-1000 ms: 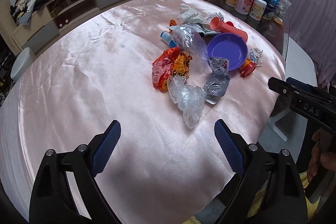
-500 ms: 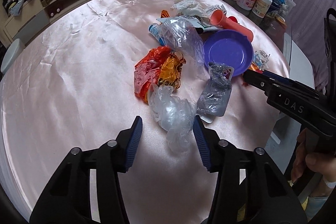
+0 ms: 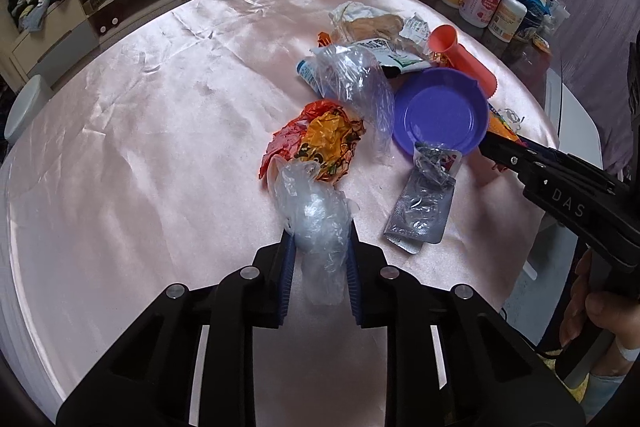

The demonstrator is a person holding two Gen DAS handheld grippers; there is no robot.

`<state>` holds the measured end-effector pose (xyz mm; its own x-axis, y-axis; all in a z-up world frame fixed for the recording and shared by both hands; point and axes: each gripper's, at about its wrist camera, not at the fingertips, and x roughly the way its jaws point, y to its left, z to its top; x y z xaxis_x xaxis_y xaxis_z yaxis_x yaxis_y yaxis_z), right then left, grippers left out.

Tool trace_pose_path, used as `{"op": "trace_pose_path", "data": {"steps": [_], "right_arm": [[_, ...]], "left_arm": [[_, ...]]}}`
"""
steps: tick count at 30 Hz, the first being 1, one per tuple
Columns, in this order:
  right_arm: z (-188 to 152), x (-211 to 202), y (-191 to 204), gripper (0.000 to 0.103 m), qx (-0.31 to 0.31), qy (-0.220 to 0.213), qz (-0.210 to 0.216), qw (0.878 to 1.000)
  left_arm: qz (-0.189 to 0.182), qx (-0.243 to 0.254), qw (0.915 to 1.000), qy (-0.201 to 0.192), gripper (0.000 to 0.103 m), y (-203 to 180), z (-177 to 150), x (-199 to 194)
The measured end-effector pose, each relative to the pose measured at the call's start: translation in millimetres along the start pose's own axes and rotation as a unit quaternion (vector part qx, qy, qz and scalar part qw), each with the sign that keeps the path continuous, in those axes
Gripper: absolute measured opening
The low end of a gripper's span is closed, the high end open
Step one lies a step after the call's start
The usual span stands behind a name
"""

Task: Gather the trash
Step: 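Carry the tube with the right tool into the black bin while the left tool drops the bag there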

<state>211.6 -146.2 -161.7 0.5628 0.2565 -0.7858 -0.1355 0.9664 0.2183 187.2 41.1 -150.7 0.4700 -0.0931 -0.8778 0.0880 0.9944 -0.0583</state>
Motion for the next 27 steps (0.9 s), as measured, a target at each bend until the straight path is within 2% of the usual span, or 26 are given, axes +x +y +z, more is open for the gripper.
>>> {"op": "trace_pose_path", "data": {"steps": [6, 13, 16, 21, 27], "right_arm": [[-3.1, -41.0, -1.5, 0.034, 0.010, -0.032, -0.004, 0.999], [-17.4, -98.3, 7.3, 0.034, 0.012, -0.064, 0.004, 0.998], [-31.7, -125.0, 8.3, 0.034, 0.011, -0.071, -0.014, 0.997], [-72.1, -146.3, -4.5, 0.034, 0.025, -0.055, -0.049, 0.997], [-125.8, -139.2, -31.3, 0.034, 0.056, -0.010, -0.067, 0.996]], "left_arm": [[-0.004, 0.015, 0.9992, -0.037, 0.022, -5.3, -0.5, -37.1], [-0.015, 0.034, 0.9968, -0.071, 0.021, -19.0, -18.2, -82.1], [-0.012, 0.039, 0.9959, -0.081, 0.021, -28.0, -30.3, -97.1], [-0.046, 0.043, 0.9955, -0.071, 0.021, -41.8, -58.3, -102.1], [-0.068, 0.072, 0.9945, -0.034, 0.021, -65.1, -99.5, -77.5]]}}
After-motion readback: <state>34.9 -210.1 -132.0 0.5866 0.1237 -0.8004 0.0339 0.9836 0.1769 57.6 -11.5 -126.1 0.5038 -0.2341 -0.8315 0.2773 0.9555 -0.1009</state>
